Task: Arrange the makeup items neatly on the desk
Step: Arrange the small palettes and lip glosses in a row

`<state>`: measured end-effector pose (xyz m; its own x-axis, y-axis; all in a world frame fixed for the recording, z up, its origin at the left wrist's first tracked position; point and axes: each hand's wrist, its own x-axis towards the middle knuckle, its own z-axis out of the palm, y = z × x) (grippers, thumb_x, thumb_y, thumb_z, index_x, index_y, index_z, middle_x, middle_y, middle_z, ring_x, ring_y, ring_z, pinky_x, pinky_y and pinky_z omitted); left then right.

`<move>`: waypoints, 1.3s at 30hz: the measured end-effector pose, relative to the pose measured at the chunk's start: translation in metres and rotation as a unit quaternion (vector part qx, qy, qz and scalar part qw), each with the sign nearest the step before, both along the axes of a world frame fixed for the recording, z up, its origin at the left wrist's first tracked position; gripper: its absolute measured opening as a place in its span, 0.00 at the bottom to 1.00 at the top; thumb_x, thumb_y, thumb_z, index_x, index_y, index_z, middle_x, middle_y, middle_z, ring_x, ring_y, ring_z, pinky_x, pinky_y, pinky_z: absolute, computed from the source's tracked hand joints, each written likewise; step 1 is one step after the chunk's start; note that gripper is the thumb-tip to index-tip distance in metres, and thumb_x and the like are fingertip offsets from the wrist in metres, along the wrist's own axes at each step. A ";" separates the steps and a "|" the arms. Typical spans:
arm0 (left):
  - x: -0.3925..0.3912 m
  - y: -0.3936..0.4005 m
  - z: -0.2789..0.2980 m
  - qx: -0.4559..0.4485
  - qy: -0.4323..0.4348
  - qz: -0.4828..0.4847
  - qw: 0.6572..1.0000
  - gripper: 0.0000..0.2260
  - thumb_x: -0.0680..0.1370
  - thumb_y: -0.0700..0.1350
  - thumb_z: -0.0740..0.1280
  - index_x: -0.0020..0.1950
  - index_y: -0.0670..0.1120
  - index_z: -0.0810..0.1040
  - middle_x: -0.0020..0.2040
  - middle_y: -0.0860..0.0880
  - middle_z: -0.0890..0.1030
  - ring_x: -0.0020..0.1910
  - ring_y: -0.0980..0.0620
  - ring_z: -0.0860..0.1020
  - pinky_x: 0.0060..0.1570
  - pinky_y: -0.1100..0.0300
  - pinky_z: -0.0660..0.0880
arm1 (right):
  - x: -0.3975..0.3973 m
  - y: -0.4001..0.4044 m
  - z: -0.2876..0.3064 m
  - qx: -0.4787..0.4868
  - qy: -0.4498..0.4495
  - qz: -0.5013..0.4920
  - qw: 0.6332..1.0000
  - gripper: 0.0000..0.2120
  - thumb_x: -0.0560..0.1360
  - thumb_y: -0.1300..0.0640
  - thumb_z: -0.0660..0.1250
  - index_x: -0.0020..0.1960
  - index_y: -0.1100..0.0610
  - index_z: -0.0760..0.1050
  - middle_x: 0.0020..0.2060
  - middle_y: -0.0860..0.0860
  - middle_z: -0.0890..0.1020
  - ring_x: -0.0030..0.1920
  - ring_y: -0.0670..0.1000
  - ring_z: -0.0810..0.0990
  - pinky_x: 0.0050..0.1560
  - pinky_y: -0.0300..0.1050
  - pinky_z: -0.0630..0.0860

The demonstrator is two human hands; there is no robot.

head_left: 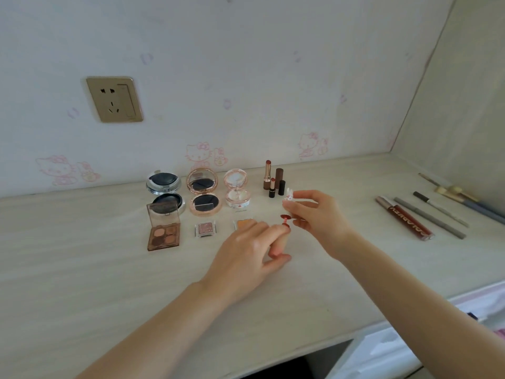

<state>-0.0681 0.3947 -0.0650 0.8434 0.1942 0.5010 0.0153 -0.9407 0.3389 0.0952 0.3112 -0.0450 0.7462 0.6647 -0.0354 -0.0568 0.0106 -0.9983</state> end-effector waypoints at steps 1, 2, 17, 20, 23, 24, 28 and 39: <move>0.006 -0.001 0.000 0.011 0.002 0.009 1.000 0.16 0.75 0.53 0.70 0.60 0.50 0.76 0.41 0.57 0.72 0.45 0.54 0.70 0.48 0.55 0.73 | 0.005 0.003 0.001 -0.016 -0.006 0.008 1.000 0.15 0.70 0.59 0.75 0.54 0.58 0.77 0.43 0.54 0.85 0.39 0.46 0.83 0.42 0.40 0.78; 0.012 -0.003 -0.001 0.021 0.005 0.019 1.000 0.16 0.74 0.54 0.70 0.59 0.50 0.77 0.41 0.56 0.74 0.46 0.53 0.70 0.48 0.55 0.73 | 0.010 0.006 0.002 -0.032 -0.012 0.016 0.999 0.14 0.69 0.59 0.76 0.54 0.58 0.78 0.43 0.55 0.85 0.39 0.48 0.83 0.42 0.40 0.78; 0.035 0.002 -0.020 0.038 0.012 0.087 0.995 0.12 0.71 0.56 0.71 0.50 0.51 0.81 0.40 0.56 0.79 0.48 0.52 0.72 0.49 0.57 0.72 | 0.032 0.047 -0.007 -0.166 -0.099 0.097 0.976 0.10 0.70 0.61 0.75 0.50 0.61 0.79 0.37 0.55 0.82 0.31 0.47 0.79 0.34 0.37 0.74; 0.034 0.001 -0.020 0.039 -0.001 0.082 0.996 0.07 0.73 0.52 0.70 0.47 0.51 0.81 0.39 0.56 0.79 0.46 0.52 0.73 0.48 0.56 0.73 | 0.034 0.050 -0.009 -0.177 -0.114 0.095 0.973 0.12 0.69 0.60 0.76 0.51 0.61 0.79 0.40 0.56 0.83 0.33 0.47 0.79 0.34 0.35 0.75; 0.034 0.002 -0.020 0.035 0.005 0.079 0.996 0.07 0.73 0.52 0.70 0.48 0.50 0.81 0.39 0.55 0.79 0.46 0.51 0.73 0.48 0.56 0.73 | 0.034 0.052 -0.009 -0.179 -0.115 0.094 0.973 0.11 0.69 0.61 0.76 0.49 0.61 0.80 0.43 0.58 0.83 0.35 0.48 0.79 0.35 0.36 0.75; 0.034 0.002 -0.019 0.035 0.007 0.079 0.996 0.08 0.73 0.51 0.70 0.48 0.50 0.81 0.40 0.54 0.79 0.46 0.50 0.73 0.48 0.56 0.73 | 0.034 0.053 -0.009 -0.178 -0.115 0.094 0.973 0.10 0.69 0.62 0.76 0.48 0.60 0.80 0.43 0.59 0.83 0.35 0.49 0.80 0.35 0.37 0.75; 0.034 0.001 -0.018 0.037 0.007 0.087 0.996 0.08 0.73 0.50 0.70 0.49 0.49 0.82 0.40 0.53 0.79 0.46 0.49 0.74 0.48 0.55 0.73 | 0.034 0.055 -0.010 -0.173 -0.113 0.087 0.975 0.09 0.69 0.62 0.75 0.48 0.61 0.80 0.43 0.60 0.83 0.36 0.51 0.81 0.38 0.39 0.77; 0.035 -0.001 -0.019 0.033 0.017 0.116 0.993 0.08 0.74 0.51 0.66 0.49 0.49 0.80 0.42 0.55 0.80 0.47 0.51 0.74 0.50 0.56 0.72 | 0.031 0.060 -0.014 -0.222 -0.182 0.040 0.957 0.04 0.68 0.57 0.75 0.40 0.56 0.81 0.35 0.52 0.84 0.40 0.50 0.84 0.48 0.46 0.81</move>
<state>-0.0326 0.3938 -0.0842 0.7962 0.3525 0.4918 0.2443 -0.9308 0.2717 0.1264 0.3709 -0.0595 0.7102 0.7000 -0.0745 0.3130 -0.4089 -0.8572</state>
